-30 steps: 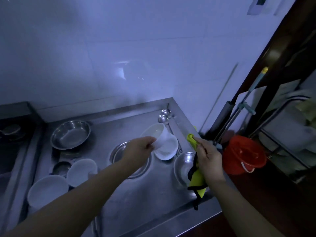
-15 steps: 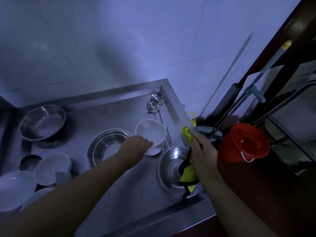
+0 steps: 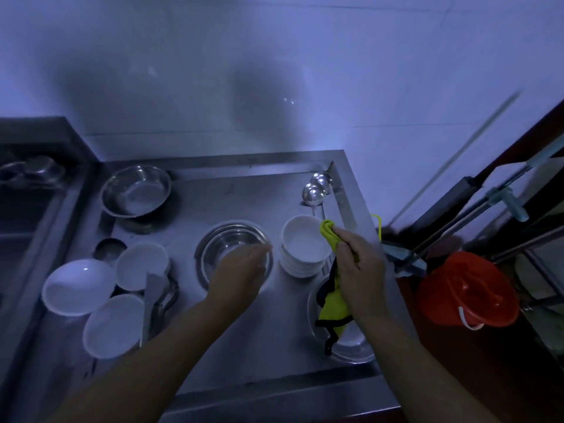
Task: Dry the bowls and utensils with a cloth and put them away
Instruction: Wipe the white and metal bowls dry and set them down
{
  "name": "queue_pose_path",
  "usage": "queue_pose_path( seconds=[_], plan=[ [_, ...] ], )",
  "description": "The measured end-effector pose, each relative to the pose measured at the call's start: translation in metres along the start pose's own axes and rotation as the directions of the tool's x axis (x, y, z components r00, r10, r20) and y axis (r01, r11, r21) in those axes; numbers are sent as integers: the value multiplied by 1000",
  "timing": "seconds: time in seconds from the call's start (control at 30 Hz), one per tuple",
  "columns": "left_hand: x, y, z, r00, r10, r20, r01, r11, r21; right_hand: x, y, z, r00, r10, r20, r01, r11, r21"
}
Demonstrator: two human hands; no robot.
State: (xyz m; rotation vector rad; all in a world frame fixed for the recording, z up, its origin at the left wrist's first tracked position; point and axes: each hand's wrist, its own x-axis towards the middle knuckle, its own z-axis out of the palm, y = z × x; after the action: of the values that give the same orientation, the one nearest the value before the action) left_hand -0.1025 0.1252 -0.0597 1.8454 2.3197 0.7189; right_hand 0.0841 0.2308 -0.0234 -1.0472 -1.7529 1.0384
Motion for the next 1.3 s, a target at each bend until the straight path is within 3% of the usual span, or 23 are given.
queue_pose_path(
  seconds=[0.1,0.17,0.27,0.37,0.5,0.6,0.77,0.87,0.97,1.0,1.07,1.2,1.3],
  plan=[
    [-49,-37,-23,934,-358,12,356,926,-129,-3,-25,35,997,-25,74,22,999,40],
    [-82,-64,-45,807,-589,23,583,791,-188,-7,-39,61,987,-41,157,29,997,75],
    [-136,-107,-67,632,-771,-75,739,629,-240,-18,-52,99,957,-104,271,73,990,119],
    [-182,-143,-72,446,-894,-51,866,445,-227,-32,-71,132,927,-160,340,116,983,146],
    [-194,-158,-69,312,-938,147,869,220,-444,-49,-90,161,886,-204,416,145,975,171],
    [-192,-166,-66,176,-926,335,842,-34,-538,-59,-92,174,880,-178,442,119,980,157],
    [-191,-174,-70,130,-867,481,746,-235,-623,-72,-102,189,900,-128,416,81,988,129],
    [-198,-182,-79,127,-844,522,711,-289,-641,-81,-107,199,909,-115,400,79,991,104],
    [-210,-193,-92,194,-817,543,734,-246,-633,-91,-109,211,918,-92,387,71,995,68],
    [-213,-194,-100,248,-817,521,777,-153,-610,-95,-109,215,919,-94,383,71,995,73],
    [-218,-196,-114,400,-815,420,832,131,-539,-103,-111,222,921,-97,377,68,994,91],
    [-221,-197,-148,721,-662,206,693,678,-247,-120,-117,233,931,-76,358,49,995,85],
    [-224,-198,-173,860,-494,128,503,863,-49,-133,-126,238,944,-75,320,55,996,72]
  ],
)
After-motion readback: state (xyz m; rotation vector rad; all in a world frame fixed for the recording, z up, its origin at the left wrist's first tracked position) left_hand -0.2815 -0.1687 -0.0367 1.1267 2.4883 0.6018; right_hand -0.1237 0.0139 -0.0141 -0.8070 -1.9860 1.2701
